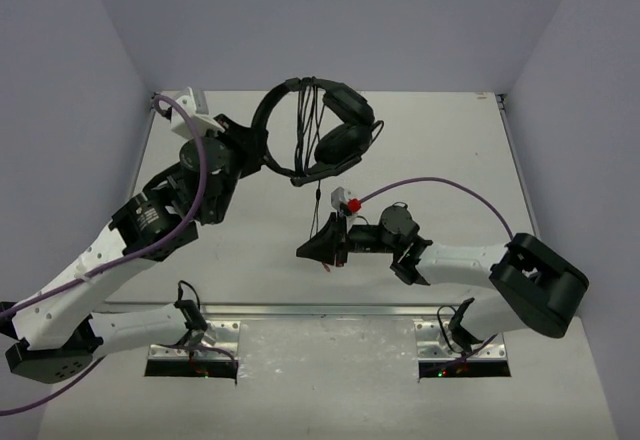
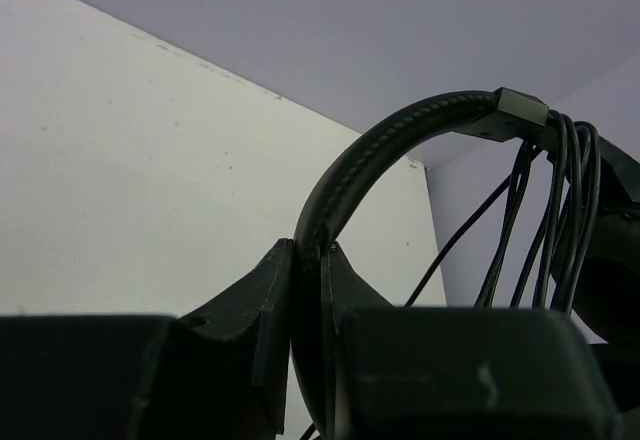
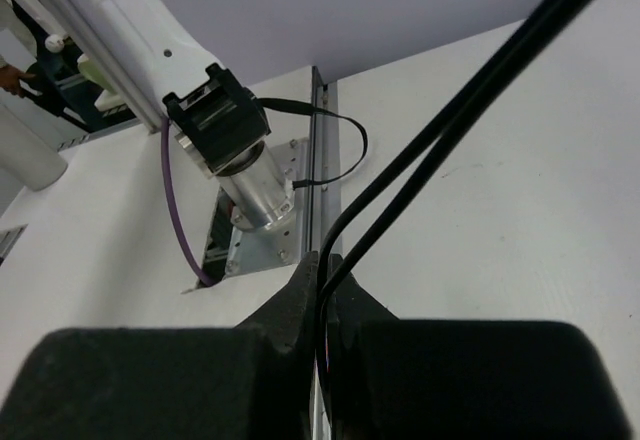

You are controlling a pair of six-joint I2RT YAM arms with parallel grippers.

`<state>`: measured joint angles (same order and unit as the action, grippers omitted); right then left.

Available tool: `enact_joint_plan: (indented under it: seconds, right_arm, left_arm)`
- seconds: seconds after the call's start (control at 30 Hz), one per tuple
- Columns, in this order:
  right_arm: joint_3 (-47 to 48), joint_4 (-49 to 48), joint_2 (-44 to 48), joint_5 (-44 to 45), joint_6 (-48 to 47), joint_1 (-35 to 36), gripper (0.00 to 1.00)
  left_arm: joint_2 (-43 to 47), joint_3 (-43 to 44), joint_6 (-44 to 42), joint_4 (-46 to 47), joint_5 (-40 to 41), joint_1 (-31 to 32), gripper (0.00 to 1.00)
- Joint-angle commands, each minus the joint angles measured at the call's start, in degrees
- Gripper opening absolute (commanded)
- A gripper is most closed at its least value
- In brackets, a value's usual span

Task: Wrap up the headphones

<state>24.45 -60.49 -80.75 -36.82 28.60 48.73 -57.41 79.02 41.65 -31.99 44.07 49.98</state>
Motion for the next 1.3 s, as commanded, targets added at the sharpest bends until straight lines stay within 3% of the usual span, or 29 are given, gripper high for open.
enact_joint_plan:
  seconds: [0.0, 0.13, 0.17, 0.2, 0.27, 0.3, 0.33, 0.5, 0.73, 0.9, 1.0, 1.27]
  right_arm:
    - [-0.4, -4.7, -0.6, -1.1, 1.8, 1.1, 0.01]
    - [-1.0, -1.2, 0.0, 1.5, -0.6, 2.6, 0.03]
    - [-1.1, 1.7, 0.5, 2.4, -2.3, 3.6, 0.14]
    - [-1.2, 3.1, 0.8, 3.8, -3.0, 4.1, 0.18]
    - [-1.7, 4.5, 1.1, 6.2, -4.5, 5.7, 0.14]
    - [-2.0, 4.7, 1.1, 6.8, -4.8, 5.9, 0.04]
    - [-2.6, 4.3, 1.0, 7.3, -4.5, 6.1, 0.01]
    - [-2.7, 4.2, 0.7, 9.7, -5.2, 9.7, 0.01]
    - [5.2, 26.8, 4.0, 28.5, -13.0, 19.0, 0.03]
    - [10.2, 35.2, 7.0, 31.4, -14.9, 23.0, 0.01]
    - [16.3, 45.1, 7.7, 31.2, -18.0, 25.3, 0.01]
    - [21.7, 60.2, 17.5, 34.3, -25.4, 25.9, 0.01]
  left_arm:
    - [-0.1, 4.0, 4.8, 7.6, 4.2, 0.5, 0.00]
    - [-0.6, 5.1, 6.9, 5.2, 9.1, 0.6, 0.00]
    - [-0.8, 5.3, 7.4, 4.9, 9.8, 0.6, 0.00]
    - [-0.9, 5.3, 7.7, 4.7, 10.9, 0.6, 0.00]
    - [-1.0, 5.3, 7.7, 5.0, 11.5, 0.5, 0.00]
    - [-1.3, 5.3, 7.7, 5.0, 11.6, 0.5, 0.00]
    - [-1.5, 5.4, 7.9, 4.9, 11.8, 0.5, 0.00]
    - [-2.9, 5.3, 10.0, 3.6, 13.6, 0.5, 0.00]
    - [-7.7, 7.5, 13.3, -2.1, 20.7, 0.1, 0.00]
    - [-14.8, 9.7, 18.5, -8.8, 23.2, -1.0, 0.00]
    - [-17.7, 9.0, 20.3, -10.4, 23.9, -1.2, 0.00]
    - [-16.6, -2.8, 24.0, -8.5, 24.6, -1.2, 0.00]
